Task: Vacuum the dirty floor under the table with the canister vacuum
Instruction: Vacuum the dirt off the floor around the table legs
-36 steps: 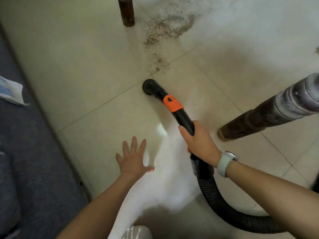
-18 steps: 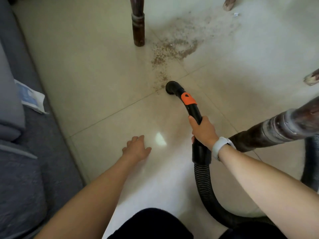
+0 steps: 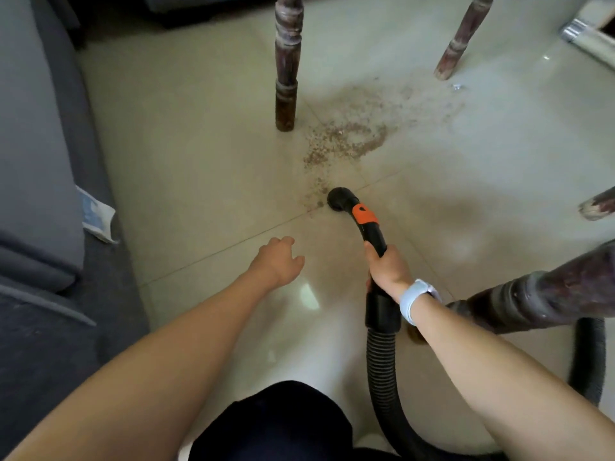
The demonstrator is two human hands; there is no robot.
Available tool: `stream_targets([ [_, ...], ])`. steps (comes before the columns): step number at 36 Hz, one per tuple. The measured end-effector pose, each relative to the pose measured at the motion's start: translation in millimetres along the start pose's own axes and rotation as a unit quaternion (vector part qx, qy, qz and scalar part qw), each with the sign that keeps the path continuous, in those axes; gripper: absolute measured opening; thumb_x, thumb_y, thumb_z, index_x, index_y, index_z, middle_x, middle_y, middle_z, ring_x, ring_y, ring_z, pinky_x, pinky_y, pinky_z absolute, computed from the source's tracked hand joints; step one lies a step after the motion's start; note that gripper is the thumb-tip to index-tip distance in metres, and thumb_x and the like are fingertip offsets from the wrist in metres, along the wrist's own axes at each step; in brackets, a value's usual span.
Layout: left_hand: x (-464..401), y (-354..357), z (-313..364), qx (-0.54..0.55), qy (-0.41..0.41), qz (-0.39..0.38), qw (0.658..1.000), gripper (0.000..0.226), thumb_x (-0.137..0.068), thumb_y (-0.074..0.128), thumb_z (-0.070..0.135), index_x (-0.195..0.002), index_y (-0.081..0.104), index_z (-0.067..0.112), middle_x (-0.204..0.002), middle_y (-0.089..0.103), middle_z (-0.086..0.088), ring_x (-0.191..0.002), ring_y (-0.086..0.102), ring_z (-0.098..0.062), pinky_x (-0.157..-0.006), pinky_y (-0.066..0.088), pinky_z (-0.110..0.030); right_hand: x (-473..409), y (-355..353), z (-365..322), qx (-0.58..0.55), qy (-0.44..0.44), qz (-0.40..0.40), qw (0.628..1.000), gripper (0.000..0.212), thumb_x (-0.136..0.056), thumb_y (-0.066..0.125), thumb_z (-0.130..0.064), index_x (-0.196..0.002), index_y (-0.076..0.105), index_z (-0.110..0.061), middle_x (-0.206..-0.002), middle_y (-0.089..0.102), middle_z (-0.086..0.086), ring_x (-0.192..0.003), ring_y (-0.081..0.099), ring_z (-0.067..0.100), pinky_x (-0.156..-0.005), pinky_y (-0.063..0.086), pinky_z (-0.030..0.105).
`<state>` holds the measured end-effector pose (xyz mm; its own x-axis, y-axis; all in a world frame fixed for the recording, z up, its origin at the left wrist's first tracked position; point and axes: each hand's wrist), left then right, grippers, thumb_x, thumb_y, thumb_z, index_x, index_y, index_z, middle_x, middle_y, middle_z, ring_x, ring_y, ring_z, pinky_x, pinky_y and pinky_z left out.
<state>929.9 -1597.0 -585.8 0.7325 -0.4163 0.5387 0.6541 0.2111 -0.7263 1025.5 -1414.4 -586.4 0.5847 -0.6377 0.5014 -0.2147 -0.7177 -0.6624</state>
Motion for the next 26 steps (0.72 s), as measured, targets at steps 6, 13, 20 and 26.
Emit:
stream_targets([
  [6,-3,7,33,0.073,-0.005,0.016,0.997,0.055,-0.098,0.047,0.030,-0.146,0.034,0.005,-0.147,0.039,-0.018,-0.134,0.039,-0.030,-0.104,0.034,-0.030,18,7,15,-0.030,-0.039,-0.062,0.997,0.029,-0.097,0.051,-0.033,-0.107,0.043,-0.007,-0.082,0.059,0.013,-0.058,0.060,0.027,-0.047,0.042,0.025],
  [13,7,-26,40,0.023,0.047,0.014,0.999,0.053,-0.100,0.046,0.027,-0.146,0.033,0.005,-0.147,0.042,-0.015,-0.132,0.043,-0.028,-0.100,0.033,-0.025,33,14,34,-0.135,-0.044,-0.140,0.980,0.028,-0.094,0.059,-0.024,-0.109,0.044,-0.006,-0.076,0.058,0.013,-0.057,0.059,0.022,-0.050,0.052,0.027],
  [20,5,-21,8,0.020,0.027,0.019,0.999,0.050,-0.099,0.047,0.030,-0.143,0.038,0.007,-0.141,0.050,-0.014,-0.126,0.050,-0.026,-0.098,0.035,-0.025,31,35,35,-0.116,-0.076,-0.152,0.979,0.017,-0.093,0.057,-0.020,-0.095,0.041,-0.012,-0.069,0.059,0.014,-0.055,0.062,0.025,-0.052,0.052,0.029],
  [26,-12,16,21,0.236,-0.014,-0.064,0.969,0.064,-0.101,0.036,0.044,-0.152,0.014,0.012,-0.144,0.043,-0.011,-0.124,0.049,-0.027,-0.103,0.038,-0.036,34,53,33,-0.085,-0.104,-0.165,0.977,0.023,-0.093,0.057,-0.024,-0.103,0.044,-0.008,-0.070,0.061,0.010,-0.046,0.062,0.013,-0.049,0.051,0.026],
])
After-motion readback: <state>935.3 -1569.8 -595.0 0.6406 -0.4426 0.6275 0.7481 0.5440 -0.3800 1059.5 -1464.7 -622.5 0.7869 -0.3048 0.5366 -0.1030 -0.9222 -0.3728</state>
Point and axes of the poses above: each hand's wrist, its own x-axis away from the middle knuckle, its own y-axis out of the palm, z = x × y
